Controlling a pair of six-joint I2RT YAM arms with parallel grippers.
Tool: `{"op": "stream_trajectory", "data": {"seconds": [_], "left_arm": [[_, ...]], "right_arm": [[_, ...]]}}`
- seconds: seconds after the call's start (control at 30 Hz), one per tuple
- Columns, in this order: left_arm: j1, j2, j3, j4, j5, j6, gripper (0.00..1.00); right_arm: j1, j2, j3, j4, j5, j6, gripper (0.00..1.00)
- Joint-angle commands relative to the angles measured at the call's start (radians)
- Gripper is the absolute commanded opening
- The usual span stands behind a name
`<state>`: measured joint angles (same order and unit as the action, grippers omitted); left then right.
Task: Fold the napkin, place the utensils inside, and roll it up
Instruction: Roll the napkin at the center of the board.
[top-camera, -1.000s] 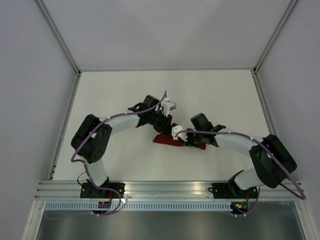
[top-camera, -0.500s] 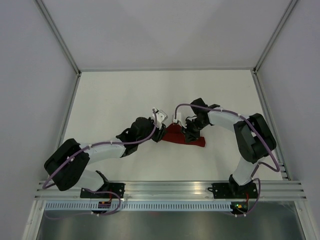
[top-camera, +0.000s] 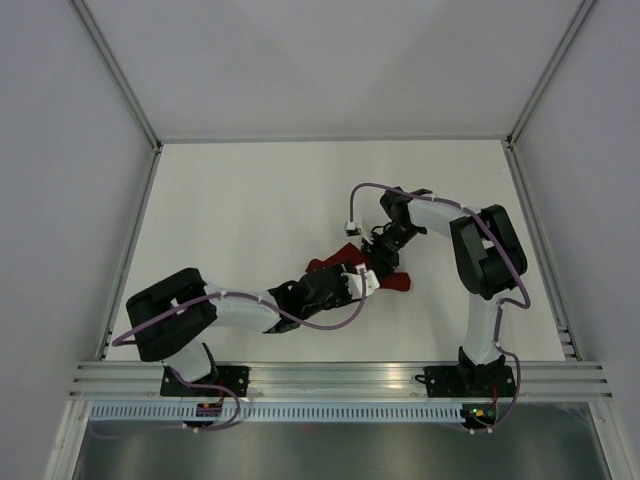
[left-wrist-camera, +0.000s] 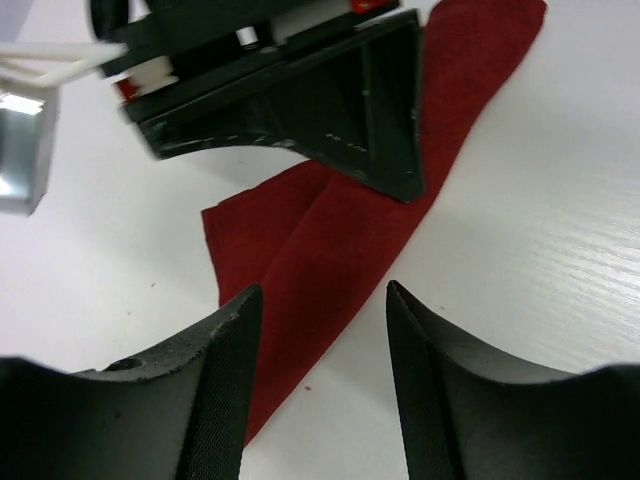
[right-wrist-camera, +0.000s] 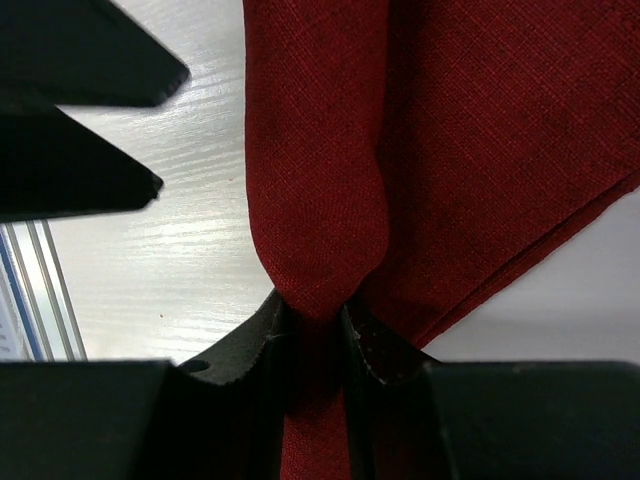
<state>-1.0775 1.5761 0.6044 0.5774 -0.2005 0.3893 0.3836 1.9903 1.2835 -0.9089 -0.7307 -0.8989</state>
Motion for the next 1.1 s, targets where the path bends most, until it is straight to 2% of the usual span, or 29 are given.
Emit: {"op": "stream_trajectory", "data": {"seconds": [0.0,0.3,0.4,0.57,0.73,0.8,0.87,0.9,0.97,1.07], "left_arm": [[-0.042,0.057,0.064,0.024,-0.025,0.164,0.58],[-0.055,0.218,0.112,0.064,-0.079,0.279,0.62],[-0.029,0.236,0.12,0.065,-0.064,0.254,0.62],[-0.002,0.255,0.133,-0.019,-0.005,0.174,0.6],[0.014,0.274,0.184,-0.16,0.084,0.079,0.42],[0.019,0.28,0.212,-0.238,0.125,0.05,0.29],[0.027,0.283,0.238,-0.28,0.144,0.027,0.18],[0.033,0.285,0.245,-0.327,0.174,0.019,0.14],[0.047,0.286,0.262,-0.361,0.196,-0.004,0.06],[0.074,0.283,0.27,-0.402,0.323,-0.035,0.02]], "right_arm": [[0.003,0.074,-0.007,0.008,0.085,-0.048,0.22],[0.001,0.1,0.0,0.005,0.093,-0.044,0.22],[0.0,0.102,0.0,0.007,0.096,-0.044,0.22],[-0.005,0.108,-0.001,0.008,0.096,-0.044,0.22],[-0.006,0.107,-0.003,0.01,0.093,-0.046,0.22],[-0.006,0.102,-0.004,0.011,0.094,-0.046,0.24],[-0.005,0.096,-0.009,0.016,0.094,-0.044,0.3],[-0.005,0.093,-0.012,0.021,0.094,-0.041,0.37],[-0.005,0.076,-0.018,0.028,0.094,-0.037,0.44],[-0.009,0.039,-0.027,0.051,0.093,-0.011,0.57]]}}
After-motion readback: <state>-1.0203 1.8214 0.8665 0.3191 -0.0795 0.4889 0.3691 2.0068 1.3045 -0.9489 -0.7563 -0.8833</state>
